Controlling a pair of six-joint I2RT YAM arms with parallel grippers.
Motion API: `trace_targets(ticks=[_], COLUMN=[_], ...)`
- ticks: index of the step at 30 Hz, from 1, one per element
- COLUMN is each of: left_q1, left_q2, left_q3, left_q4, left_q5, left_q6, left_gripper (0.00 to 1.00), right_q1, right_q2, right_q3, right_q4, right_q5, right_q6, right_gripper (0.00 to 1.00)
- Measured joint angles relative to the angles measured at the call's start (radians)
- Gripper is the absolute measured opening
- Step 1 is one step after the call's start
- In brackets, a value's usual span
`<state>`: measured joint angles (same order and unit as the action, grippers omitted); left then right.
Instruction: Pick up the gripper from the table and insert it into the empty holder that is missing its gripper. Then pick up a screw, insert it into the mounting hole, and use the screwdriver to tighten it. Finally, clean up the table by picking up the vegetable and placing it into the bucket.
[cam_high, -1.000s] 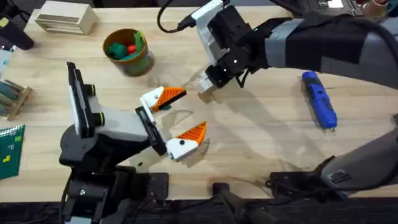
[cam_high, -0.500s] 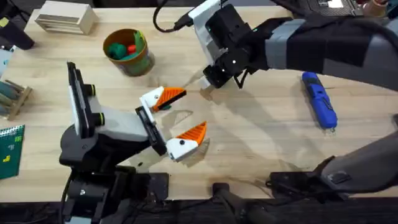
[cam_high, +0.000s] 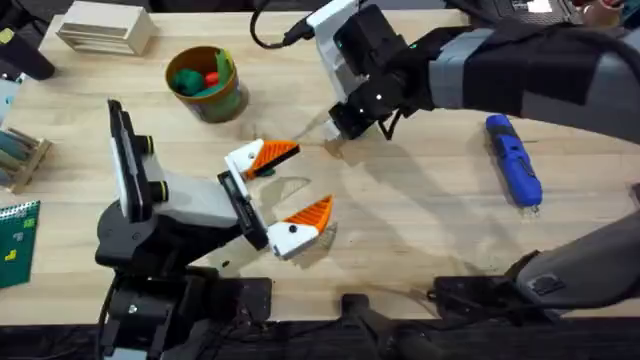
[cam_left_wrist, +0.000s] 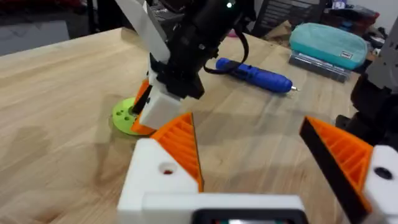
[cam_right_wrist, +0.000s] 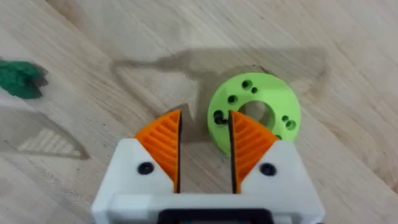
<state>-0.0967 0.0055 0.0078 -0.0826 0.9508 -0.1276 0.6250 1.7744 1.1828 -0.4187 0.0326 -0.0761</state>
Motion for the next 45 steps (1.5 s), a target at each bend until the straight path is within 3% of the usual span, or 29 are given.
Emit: trace_targets(ticks=[4,7,10,21,27,45], left_q1=[0.0,0.0,0.0,0.0,0.0,0.0], left_q2=[0.0,0.0,0.0,0.0,0.0,0.0], left_q3=[0.0,0.0,0.0,0.0,0.0,0.0], left_q4=[0.0,0.0,0.0,0.0,0.0,0.0], left_q5=[0.0,0.0,0.0,0.0,0.0,0.0], left_q6=[0.0,0.0,0.0,0.0,0.0,0.0], left_gripper=[0.987,0.987,0.987,0.987,0.987,0.987], right_q1=[-0.005,-0.005,-0.005,-0.005,-0.011,-0.01], right_q2=[0.0,0.0,0.0,0.043,0.043,0.009], right_q3=[0.0,0.0,0.0,0.012,0.016,0.017], right_q4=[0.0,0.0,0.0,0.007,0.008,-0.002], right_q5=[0.0,0.0,0.0,0.004,0.016,0.013], right_q6=[0.004,0.01,0.014,0.019,0.024,0.024], right_gripper=[0.396,0.311,0.288,0.273,0.017,0.007])
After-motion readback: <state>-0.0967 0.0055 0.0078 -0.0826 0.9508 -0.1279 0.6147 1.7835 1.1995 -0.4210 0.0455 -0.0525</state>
